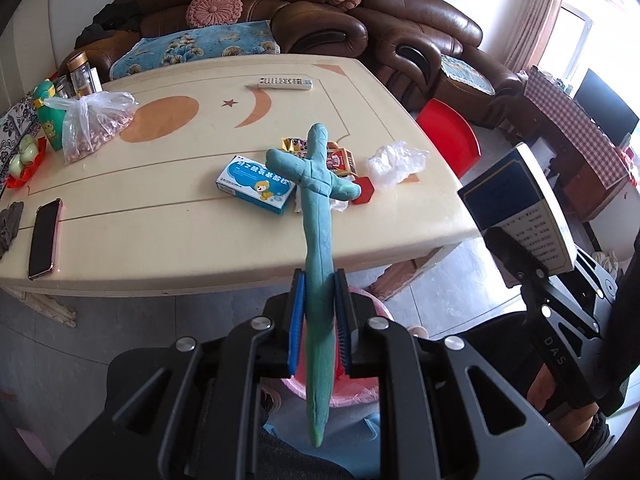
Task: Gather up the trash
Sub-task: 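Lift white box with right tool while left tool carries sword toward pink bin, then open right tool over pink bin while left tool releases sword into it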
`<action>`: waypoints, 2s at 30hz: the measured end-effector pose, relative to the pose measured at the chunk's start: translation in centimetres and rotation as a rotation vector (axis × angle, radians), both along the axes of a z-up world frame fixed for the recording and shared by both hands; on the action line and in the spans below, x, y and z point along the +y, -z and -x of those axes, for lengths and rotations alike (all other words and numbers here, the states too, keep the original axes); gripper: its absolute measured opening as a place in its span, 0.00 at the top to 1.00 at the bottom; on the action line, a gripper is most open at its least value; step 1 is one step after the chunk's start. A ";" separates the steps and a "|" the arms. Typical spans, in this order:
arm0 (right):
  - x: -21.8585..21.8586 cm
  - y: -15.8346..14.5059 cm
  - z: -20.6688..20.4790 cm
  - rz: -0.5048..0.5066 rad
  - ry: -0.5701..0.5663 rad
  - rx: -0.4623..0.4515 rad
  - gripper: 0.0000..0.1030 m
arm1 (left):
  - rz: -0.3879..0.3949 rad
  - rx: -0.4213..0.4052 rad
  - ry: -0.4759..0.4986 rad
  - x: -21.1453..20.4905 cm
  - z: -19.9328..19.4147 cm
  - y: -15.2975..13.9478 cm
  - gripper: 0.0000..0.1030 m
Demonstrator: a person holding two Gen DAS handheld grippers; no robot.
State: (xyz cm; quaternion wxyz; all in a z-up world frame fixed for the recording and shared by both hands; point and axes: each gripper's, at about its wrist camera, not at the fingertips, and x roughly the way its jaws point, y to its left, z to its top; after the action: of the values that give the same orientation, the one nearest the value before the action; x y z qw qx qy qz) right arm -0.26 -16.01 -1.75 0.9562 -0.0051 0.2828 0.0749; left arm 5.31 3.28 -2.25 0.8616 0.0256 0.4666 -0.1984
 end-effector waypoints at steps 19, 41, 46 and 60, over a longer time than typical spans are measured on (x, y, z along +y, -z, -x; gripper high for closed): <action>0.2 4.1 0.6 0.003 -0.009 0.116 0.79 | -0.062 0.067 0.074 -1.3 3.1 4.4 0.85; 0.1 12.1 -1.4 -0.024 -0.041 0.342 0.79 | -0.118 0.242 0.134 -3.8 3.3 12.1 0.85; 0.1 14.4 -2.0 -0.022 -0.043 0.399 0.79 | -0.130 0.293 0.147 -4.4 2.8 14.3 0.86; 0.3 31.6 -7.7 -0.030 -0.047 0.835 0.79 | -0.243 0.551 0.125 -6.8 -1.9 27.9 0.87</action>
State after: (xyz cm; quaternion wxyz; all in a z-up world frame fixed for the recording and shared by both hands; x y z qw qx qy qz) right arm 7.49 -15.72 -33.30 0.7574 0.0329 0.6450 0.0964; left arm 7.19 -3.52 -30.11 0.6795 0.1022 0.7004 -0.1931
